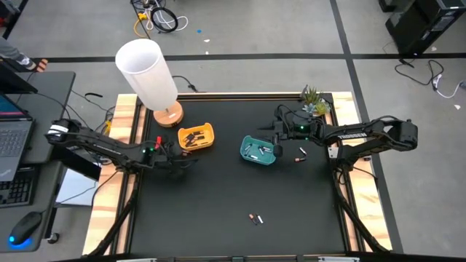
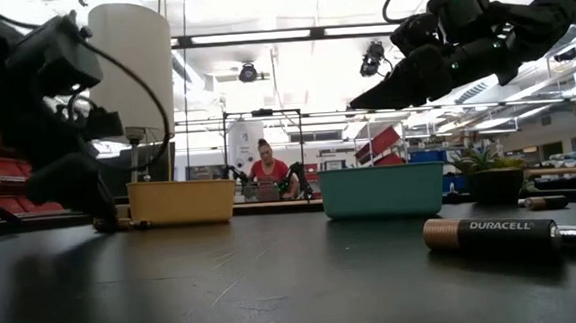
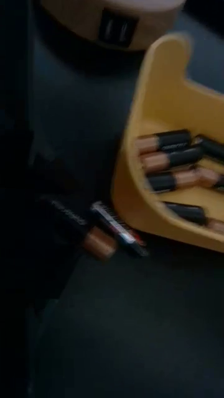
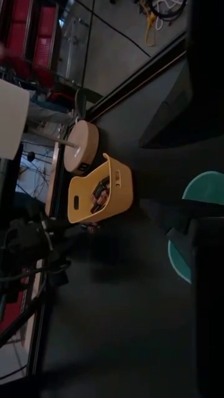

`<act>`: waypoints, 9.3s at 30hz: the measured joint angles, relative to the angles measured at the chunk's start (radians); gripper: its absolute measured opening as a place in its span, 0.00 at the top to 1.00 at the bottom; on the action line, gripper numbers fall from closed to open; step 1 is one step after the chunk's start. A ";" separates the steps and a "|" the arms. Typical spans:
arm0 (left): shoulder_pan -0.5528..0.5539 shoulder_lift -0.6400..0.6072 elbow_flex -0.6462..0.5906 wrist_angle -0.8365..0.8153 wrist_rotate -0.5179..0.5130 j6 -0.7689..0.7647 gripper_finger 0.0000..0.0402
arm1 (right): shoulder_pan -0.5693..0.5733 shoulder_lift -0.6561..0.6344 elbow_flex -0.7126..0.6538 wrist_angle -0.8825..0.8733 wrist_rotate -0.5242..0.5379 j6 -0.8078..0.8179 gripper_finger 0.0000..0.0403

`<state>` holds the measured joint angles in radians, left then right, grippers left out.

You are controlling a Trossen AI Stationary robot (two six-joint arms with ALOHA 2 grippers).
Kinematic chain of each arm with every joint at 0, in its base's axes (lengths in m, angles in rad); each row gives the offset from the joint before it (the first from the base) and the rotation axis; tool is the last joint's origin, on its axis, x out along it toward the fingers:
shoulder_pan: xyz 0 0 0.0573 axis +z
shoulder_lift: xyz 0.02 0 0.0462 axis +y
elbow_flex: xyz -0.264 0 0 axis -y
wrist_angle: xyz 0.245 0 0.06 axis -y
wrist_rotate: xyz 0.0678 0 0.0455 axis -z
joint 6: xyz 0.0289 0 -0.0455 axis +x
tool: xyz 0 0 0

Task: Sort batteries
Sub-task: Put the top left black battery into the yellow bin, then put the top left silver battery into the blue bin

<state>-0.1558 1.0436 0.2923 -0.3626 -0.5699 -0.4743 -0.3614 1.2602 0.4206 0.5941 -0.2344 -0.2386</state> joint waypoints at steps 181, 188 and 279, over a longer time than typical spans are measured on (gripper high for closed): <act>-0.089 0.474 0.358 0.134 -0.381 -0.288 0.64 | -0.152 0.829 1.171 -1.220 0.055 -0.012 0.56; -0.097 0.474 0.358 0.133 -0.400 -0.276 0.64 | -0.165 0.866 1.197 -1.229 0.062 -0.002 0.48; 0.340 0.473 0.358 1.255 -0.066 0.984 0.64 | 0.024 -0.019 0.016 -0.323 -0.063 0.003 0.97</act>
<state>0.1843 1.5166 0.6498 0.8922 -0.6362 0.5100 -0.3379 1.2415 0.4370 0.2714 -0.2976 -0.2357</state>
